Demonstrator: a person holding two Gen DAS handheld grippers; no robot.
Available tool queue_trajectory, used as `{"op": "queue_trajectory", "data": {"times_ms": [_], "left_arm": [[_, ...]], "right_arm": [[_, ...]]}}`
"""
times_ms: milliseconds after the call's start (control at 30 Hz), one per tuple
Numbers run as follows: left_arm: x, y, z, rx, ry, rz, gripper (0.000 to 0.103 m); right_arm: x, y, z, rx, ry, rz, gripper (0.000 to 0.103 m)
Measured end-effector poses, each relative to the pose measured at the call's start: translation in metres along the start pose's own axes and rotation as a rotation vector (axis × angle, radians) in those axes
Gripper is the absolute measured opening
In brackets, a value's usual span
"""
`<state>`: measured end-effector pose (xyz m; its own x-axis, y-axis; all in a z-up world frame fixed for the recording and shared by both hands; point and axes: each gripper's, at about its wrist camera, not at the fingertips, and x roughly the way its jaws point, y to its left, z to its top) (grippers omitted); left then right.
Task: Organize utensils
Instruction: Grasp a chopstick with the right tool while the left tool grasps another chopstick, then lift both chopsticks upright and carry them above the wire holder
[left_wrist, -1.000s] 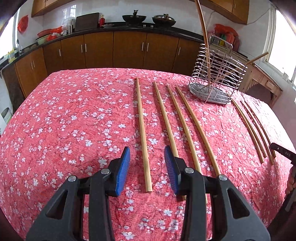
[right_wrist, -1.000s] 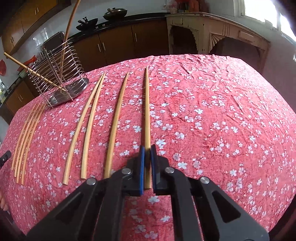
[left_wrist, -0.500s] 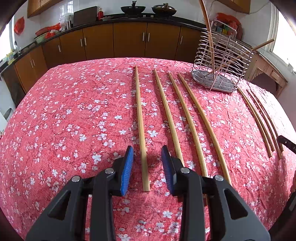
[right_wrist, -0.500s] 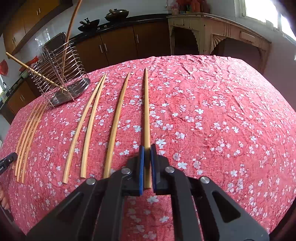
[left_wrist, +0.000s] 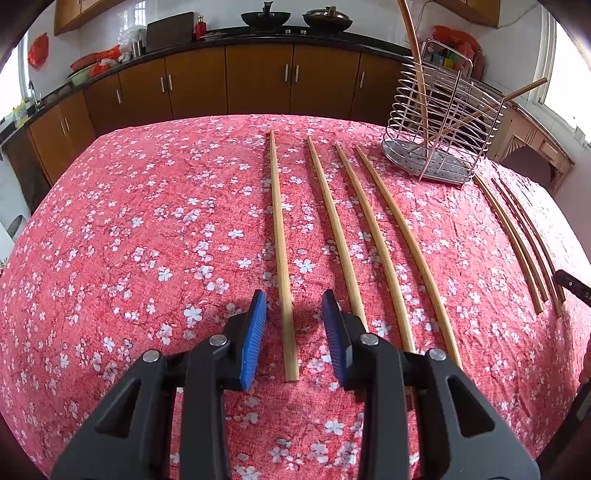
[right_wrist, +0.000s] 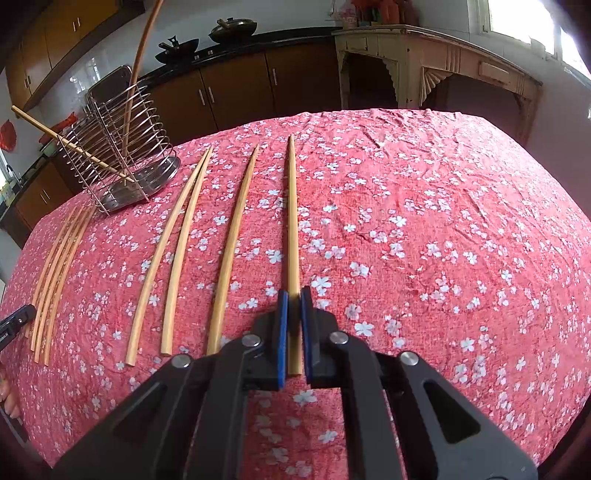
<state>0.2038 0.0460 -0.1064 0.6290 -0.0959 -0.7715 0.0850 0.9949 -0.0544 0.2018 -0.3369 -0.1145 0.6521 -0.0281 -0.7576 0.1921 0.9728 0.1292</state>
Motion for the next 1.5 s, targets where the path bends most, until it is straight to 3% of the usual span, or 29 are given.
{"op": "queue_trajectory", "data": {"times_ms": [267, 333, 433, 667, 800, 1100, 1500], "left_arm": [[-0.001, -0.007, -0.002, 0.053, 0.008, 0.053, 0.03], [-0.002, -0.006, -0.004, 0.053, 0.007, 0.059, 0.024], [-0.004, -0.003, -0.006, 0.03, 0.005, 0.072, 0.008], [-0.007, -0.002, -0.008, 0.028, 0.005, 0.067, 0.007], [-0.017, 0.005, -0.009, 0.006, -0.004, 0.051, 0.007], [-0.064, 0.015, 0.004, 0.013, -0.126, 0.041, 0.007], [-0.134, 0.028, 0.059, -0.092, -0.432, 0.031, 0.007]], "right_arm": [[-0.002, 0.013, -0.004, -0.058, 0.003, -0.051, 0.008], [-0.003, 0.012, -0.004, -0.054, 0.001, -0.045, 0.008], [-0.004, 0.012, -0.007, -0.057, 0.0, -0.029, 0.008], [-0.009, 0.001, -0.008, -0.016, -0.014, 0.002, 0.008], [-0.029, -0.006, -0.007, -0.001, -0.073, 0.014, 0.008], [-0.076, -0.012, 0.009, 0.013, -0.209, 0.03, 0.008], [-0.147, -0.003, 0.051, 0.025, -0.528, 0.061, 0.008]]}}
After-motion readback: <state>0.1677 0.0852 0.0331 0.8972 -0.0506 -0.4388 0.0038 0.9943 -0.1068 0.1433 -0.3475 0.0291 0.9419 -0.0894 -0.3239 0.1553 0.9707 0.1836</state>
